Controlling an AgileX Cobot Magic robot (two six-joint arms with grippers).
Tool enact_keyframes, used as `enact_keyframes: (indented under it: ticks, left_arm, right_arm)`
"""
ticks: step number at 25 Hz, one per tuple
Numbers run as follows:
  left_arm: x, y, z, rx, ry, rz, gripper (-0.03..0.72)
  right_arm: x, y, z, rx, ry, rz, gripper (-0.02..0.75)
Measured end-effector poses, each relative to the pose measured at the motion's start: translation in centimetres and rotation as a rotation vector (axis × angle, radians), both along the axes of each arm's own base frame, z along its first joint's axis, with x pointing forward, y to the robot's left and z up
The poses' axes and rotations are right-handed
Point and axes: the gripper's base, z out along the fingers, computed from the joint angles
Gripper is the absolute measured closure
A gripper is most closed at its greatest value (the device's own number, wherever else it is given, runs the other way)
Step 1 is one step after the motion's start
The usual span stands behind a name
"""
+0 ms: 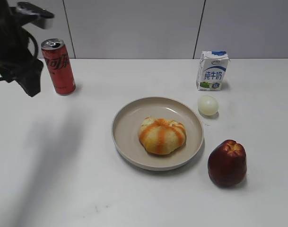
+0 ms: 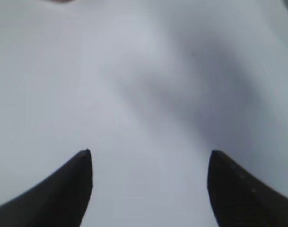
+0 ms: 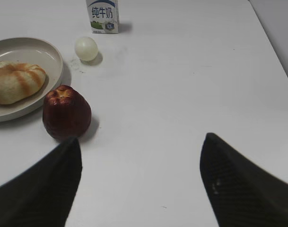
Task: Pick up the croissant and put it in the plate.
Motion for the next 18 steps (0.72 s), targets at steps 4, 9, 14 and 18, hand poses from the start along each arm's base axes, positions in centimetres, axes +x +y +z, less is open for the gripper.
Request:
enact_keyframes:
  ticks: [4, 9, 14, 18]
  left_arm:
    - [0.7, 4.1, 0.9, -0.036, -0.003, 0.27, 0.115]
    - [-1.2, 5.8, 2.5, -0.084, -0.02, 0.378, 0.115]
    - [-6.0, 6.4, 2.3, -0.077, 0.02, 0.383, 0.118]
    - [-10.5, 7.0, 2.0, -0.069, 0.04, 0.384, 0.118]
  right_arm:
    - [0.0, 0.0, 0.0, 0.0, 0.0, 0.0, 0.15]
    - [0.0, 0.0, 0.0, 0.0, 0.0, 0.0, 0.15]
    - [0.0, 0.0, 0.0, 0.0, 0.0, 0.0, 0.15]
    - [0.0, 0.0, 0.0, 0.001, 0.0, 0.0, 0.15]
